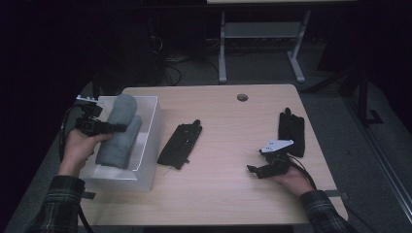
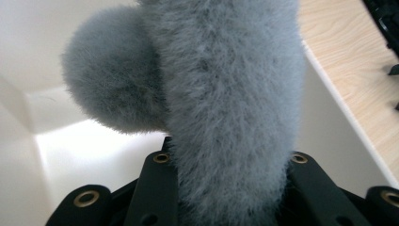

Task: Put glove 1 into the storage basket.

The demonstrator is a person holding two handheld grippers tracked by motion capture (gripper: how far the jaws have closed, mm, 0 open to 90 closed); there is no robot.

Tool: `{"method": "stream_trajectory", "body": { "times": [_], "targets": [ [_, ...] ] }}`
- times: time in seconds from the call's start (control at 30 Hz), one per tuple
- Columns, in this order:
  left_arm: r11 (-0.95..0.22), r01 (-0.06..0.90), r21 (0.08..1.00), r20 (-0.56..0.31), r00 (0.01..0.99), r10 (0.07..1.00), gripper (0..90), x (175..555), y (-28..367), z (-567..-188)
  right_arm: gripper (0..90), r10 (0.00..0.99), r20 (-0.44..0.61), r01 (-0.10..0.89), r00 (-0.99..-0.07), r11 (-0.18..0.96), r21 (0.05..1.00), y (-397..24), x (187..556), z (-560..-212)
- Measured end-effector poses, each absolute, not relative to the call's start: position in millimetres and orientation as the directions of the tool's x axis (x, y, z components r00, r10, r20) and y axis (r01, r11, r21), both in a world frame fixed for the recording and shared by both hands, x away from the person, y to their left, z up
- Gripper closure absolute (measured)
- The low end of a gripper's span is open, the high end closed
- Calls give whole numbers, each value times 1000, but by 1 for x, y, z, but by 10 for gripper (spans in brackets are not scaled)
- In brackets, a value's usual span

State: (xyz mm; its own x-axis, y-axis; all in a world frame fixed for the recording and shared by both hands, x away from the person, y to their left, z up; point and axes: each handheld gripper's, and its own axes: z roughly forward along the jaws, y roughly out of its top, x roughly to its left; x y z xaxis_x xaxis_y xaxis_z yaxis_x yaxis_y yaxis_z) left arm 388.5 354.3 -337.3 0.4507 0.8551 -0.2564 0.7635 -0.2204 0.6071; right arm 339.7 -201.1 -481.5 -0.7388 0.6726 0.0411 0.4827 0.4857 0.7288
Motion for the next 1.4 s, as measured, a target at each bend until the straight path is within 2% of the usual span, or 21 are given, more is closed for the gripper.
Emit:
{"method": "stream_trajectory", "body": {
  "times": [0.2, 0.43, 0.53, 0.67, 0.77, 0.9, 1.17, 1.4],
  "targets": [
    [-228, 800, 555, -261, 427, 865, 688, 398, 349, -377, 169, 673, 41, 483, -739, 486, 729, -201, 340, -482],
    [-249, 832, 496, -248, 410, 877, 652, 409, 348, -407, 169, 672, 42, 483, -739, 486, 729, -201, 340, -481],
    [-268, 843, 467, -237, 411, 880, 606, 412, 347, -416, 170, 673, 41, 482, -739, 486, 729, -201, 340, -482],
    [-253, 844, 474, -232, 397, 888, 498, 412, 347, -422, 170, 672, 38, 481, -740, 488, 729, -201, 340, -482],
    [-258, 834, 487, -208, 398, 893, 379, 412, 348, -418, 169, 673, 41, 483, -738, 485, 729, -201, 340, -482],
    [-239, 817, 524, -187, 384, 904, 287, 411, 350, -403, 170, 673, 41, 483, -738, 486, 729, -201, 340, -482],
    [-227, 763, 605, -168, 401, 900, 218, 409, 350, -359, 169, 673, 40, 483, -738, 486, 729, -201, 340, -482],
    [-241, 696, 677, -170, 466, 868, 216, 400, 330, -332, 169, 673, 40, 483, -738, 486, 729, -201, 340, -482]
  ]
}}
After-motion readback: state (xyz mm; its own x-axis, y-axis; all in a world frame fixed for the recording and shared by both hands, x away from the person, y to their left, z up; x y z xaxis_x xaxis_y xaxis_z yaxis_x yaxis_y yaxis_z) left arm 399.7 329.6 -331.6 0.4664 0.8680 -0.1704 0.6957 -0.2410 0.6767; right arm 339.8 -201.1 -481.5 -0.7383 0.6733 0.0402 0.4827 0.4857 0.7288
